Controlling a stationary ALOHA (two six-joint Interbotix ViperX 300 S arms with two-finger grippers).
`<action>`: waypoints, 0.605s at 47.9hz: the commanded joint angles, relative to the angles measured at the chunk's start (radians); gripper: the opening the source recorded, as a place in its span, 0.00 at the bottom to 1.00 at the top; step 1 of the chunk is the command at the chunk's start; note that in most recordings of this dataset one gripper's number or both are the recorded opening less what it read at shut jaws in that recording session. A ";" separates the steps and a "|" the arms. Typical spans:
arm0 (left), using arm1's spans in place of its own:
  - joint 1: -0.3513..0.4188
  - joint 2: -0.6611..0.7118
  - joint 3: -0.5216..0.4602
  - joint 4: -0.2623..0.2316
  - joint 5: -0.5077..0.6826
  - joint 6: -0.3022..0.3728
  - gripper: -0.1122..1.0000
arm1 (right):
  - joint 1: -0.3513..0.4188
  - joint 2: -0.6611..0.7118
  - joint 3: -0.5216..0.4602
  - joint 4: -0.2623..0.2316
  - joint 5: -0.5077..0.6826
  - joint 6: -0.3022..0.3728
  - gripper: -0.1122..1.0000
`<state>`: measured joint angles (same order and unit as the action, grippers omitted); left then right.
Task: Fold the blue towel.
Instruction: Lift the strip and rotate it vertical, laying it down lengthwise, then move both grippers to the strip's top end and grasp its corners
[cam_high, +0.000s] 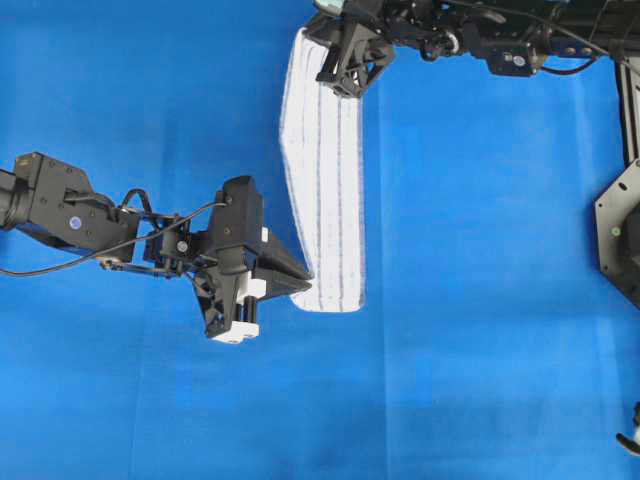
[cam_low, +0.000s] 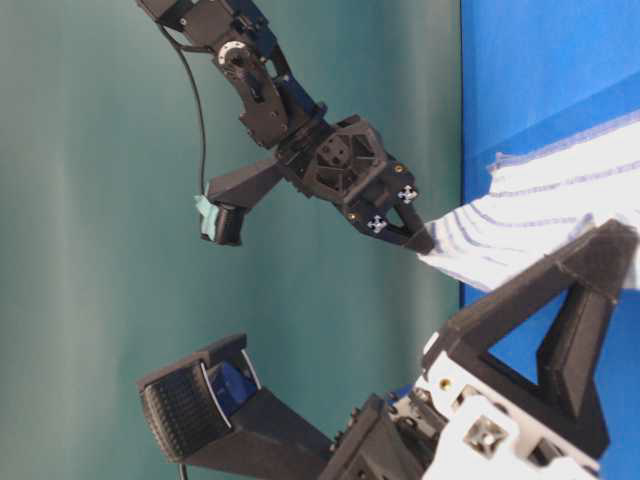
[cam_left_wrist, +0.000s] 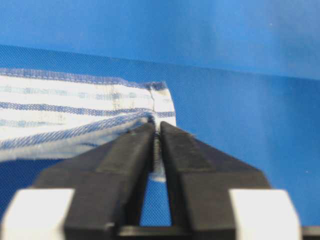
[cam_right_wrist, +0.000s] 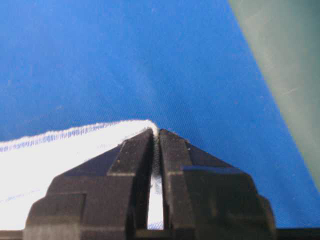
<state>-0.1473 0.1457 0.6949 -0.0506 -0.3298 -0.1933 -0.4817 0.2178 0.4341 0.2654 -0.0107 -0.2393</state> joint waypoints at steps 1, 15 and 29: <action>0.002 -0.029 -0.006 -0.002 -0.008 -0.002 0.23 | 0.003 -0.015 -0.023 0.000 -0.008 0.002 0.22; 0.003 -0.107 0.023 0.000 0.118 0.015 0.65 | 0.008 -0.029 -0.005 -0.002 -0.006 -0.002 0.84; 0.046 -0.307 0.132 0.008 0.252 0.057 0.68 | 0.008 -0.135 0.074 -0.002 -0.009 0.002 0.81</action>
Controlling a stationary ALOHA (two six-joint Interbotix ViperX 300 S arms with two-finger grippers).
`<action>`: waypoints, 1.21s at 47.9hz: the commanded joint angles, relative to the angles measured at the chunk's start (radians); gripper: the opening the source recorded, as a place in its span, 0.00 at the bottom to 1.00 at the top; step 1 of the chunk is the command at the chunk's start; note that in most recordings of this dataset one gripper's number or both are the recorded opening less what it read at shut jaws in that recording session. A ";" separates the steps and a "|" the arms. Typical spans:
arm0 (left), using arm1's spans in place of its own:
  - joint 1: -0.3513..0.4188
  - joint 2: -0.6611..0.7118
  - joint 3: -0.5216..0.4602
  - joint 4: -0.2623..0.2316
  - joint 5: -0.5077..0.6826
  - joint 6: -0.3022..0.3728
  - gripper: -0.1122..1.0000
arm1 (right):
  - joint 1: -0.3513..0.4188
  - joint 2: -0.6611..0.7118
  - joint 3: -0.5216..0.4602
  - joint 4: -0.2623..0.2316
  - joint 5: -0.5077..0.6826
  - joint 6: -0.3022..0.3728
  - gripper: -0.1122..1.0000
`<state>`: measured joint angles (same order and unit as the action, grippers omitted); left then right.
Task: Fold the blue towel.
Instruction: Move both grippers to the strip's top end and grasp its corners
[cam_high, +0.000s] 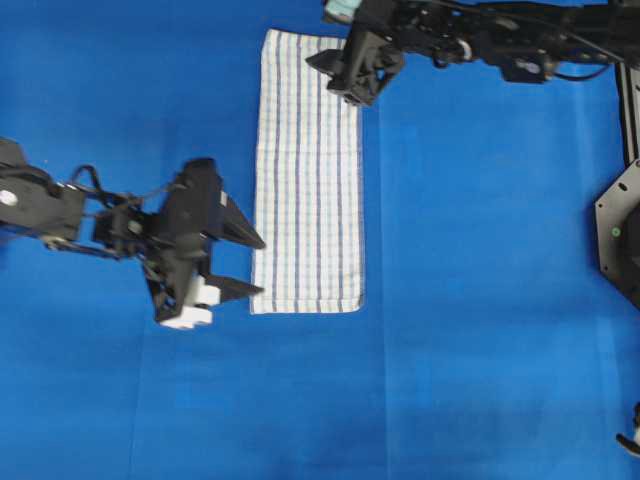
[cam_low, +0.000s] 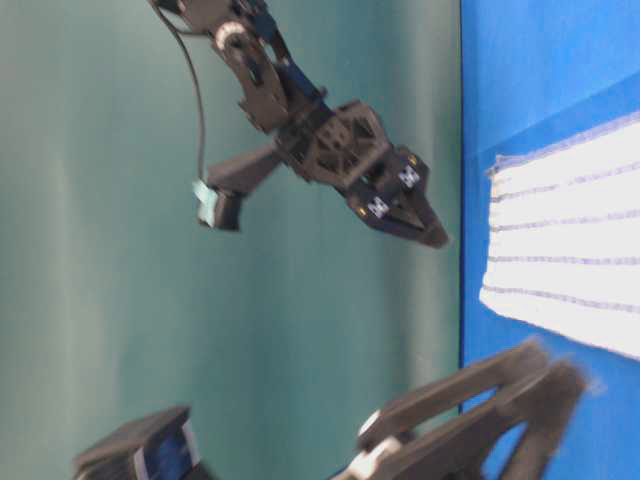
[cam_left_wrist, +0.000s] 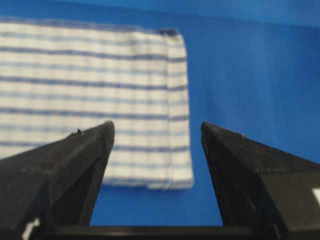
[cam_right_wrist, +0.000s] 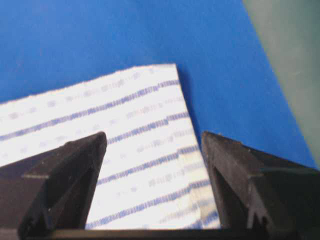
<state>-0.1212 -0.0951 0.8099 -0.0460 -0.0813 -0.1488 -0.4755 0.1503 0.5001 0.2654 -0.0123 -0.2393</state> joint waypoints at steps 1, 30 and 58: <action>0.026 -0.078 0.026 0.002 0.003 0.017 0.68 | 0.002 -0.078 0.015 -0.002 -0.008 0.002 0.81; 0.354 -0.295 0.210 0.003 0.002 0.206 0.68 | 0.043 -0.353 0.319 0.028 -0.049 0.037 0.81; 0.420 -0.273 0.193 0.003 -0.040 0.215 0.68 | 0.087 -0.405 0.397 0.048 -0.120 0.071 0.81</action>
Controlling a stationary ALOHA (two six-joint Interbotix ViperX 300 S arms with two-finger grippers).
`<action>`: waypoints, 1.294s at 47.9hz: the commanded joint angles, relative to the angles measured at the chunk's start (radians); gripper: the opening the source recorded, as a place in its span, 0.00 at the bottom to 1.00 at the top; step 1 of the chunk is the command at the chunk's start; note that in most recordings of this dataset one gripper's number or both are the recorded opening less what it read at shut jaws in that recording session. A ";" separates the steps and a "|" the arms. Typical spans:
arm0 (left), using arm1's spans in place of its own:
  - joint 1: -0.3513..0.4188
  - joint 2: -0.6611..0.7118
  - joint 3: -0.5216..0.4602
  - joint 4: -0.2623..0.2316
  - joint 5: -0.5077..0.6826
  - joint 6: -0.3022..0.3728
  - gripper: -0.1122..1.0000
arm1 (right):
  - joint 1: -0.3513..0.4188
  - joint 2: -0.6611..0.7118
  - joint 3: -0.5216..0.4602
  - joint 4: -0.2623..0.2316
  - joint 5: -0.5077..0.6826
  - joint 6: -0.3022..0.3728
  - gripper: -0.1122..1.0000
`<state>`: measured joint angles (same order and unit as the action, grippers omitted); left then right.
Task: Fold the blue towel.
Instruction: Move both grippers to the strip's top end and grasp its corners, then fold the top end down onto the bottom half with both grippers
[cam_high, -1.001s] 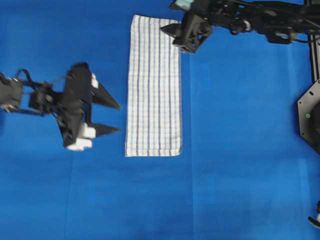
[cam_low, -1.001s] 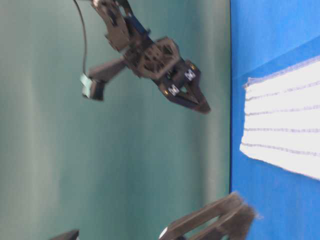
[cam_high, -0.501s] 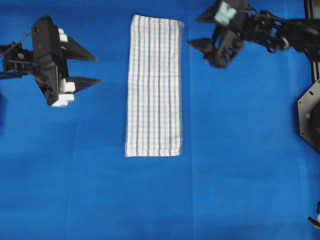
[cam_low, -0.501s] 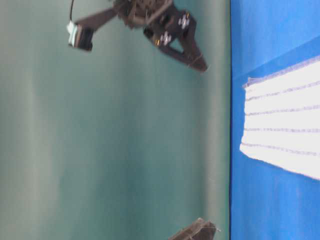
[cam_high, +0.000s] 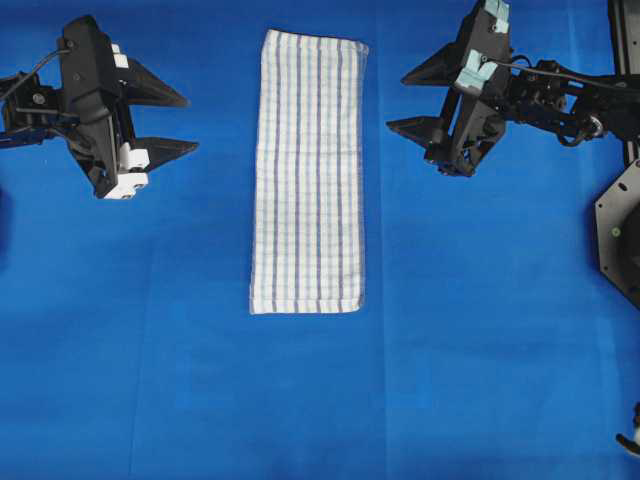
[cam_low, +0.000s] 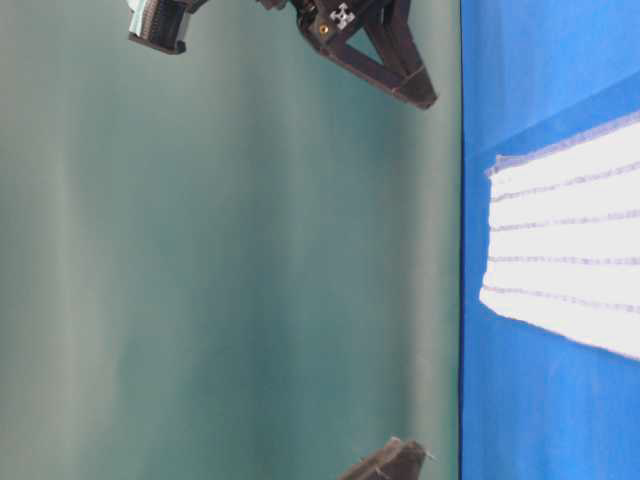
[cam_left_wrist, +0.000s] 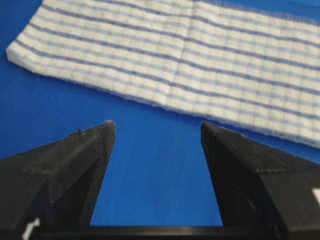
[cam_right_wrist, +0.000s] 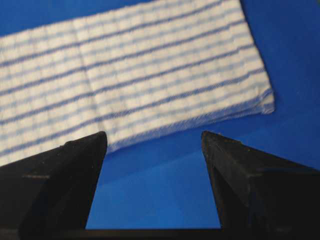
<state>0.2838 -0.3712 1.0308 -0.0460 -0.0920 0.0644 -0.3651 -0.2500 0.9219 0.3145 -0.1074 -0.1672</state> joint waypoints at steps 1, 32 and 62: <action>0.021 0.009 -0.031 0.002 -0.035 0.002 0.68 | -0.031 0.000 -0.026 0.000 -0.028 -0.003 0.81; 0.222 0.529 -0.364 0.003 -0.189 0.025 0.68 | -0.166 0.321 -0.204 -0.002 -0.158 -0.008 0.81; 0.255 0.753 -0.446 0.003 -0.293 0.017 0.67 | -0.189 0.512 -0.270 0.015 -0.196 0.000 0.80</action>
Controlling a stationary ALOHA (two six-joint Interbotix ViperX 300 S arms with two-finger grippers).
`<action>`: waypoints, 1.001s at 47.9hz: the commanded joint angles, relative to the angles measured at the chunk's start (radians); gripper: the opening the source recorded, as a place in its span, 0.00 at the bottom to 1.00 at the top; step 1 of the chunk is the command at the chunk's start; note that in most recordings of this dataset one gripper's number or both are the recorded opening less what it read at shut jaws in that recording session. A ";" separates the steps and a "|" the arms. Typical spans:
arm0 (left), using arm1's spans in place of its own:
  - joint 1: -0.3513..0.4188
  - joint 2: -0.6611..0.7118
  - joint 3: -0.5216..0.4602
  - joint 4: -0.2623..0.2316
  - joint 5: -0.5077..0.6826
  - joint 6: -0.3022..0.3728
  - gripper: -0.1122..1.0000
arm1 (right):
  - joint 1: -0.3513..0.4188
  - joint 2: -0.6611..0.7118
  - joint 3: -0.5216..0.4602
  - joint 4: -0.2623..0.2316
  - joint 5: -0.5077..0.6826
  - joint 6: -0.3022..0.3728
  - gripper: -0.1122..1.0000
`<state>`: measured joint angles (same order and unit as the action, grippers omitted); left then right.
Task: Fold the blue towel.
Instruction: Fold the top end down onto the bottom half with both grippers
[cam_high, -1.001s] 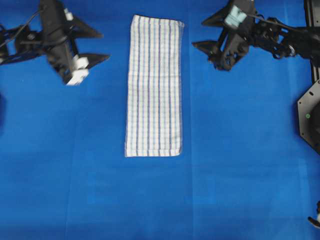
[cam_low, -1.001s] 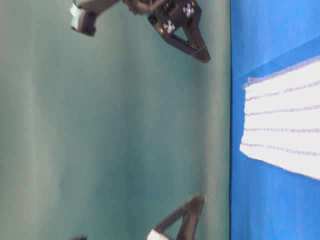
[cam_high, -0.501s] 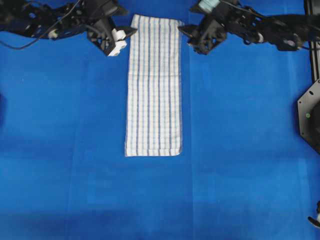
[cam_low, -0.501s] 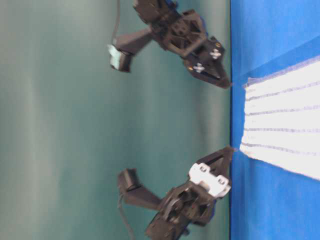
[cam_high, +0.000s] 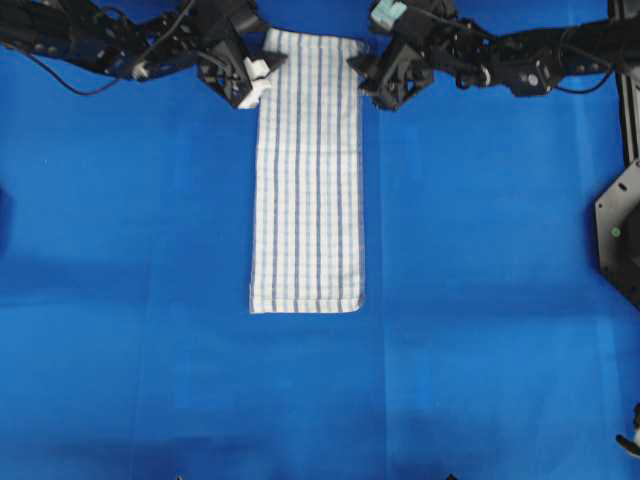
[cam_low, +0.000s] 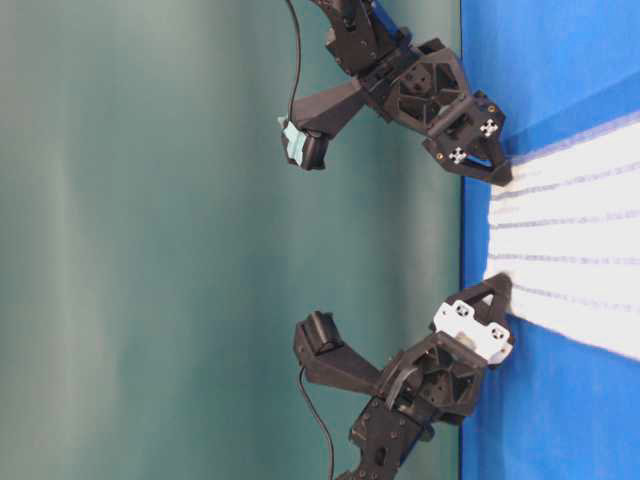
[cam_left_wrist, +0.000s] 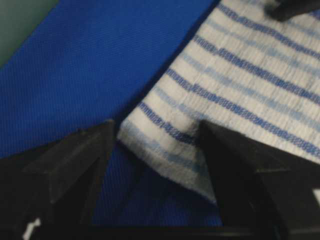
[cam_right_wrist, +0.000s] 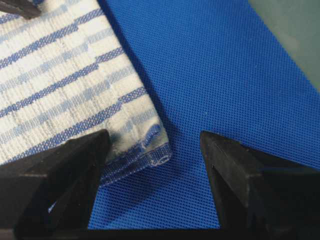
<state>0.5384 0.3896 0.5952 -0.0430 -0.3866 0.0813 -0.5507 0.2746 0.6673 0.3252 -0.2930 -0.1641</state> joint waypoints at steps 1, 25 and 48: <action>0.000 -0.008 -0.009 0.000 0.002 0.000 0.66 | -0.002 -0.012 -0.014 0.006 -0.009 -0.003 0.80; -0.032 -0.017 -0.003 0.003 0.006 0.011 0.15 | 0.020 -0.012 -0.011 0.005 -0.003 -0.003 0.18; -0.038 -0.150 0.008 0.003 0.086 0.044 0.15 | 0.037 -0.109 0.003 0.005 0.028 -0.005 0.18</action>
<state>0.5031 0.3083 0.6044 -0.0414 -0.3145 0.1227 -0.5246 0.2270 0.6703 0.3267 -0.2730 -0.1672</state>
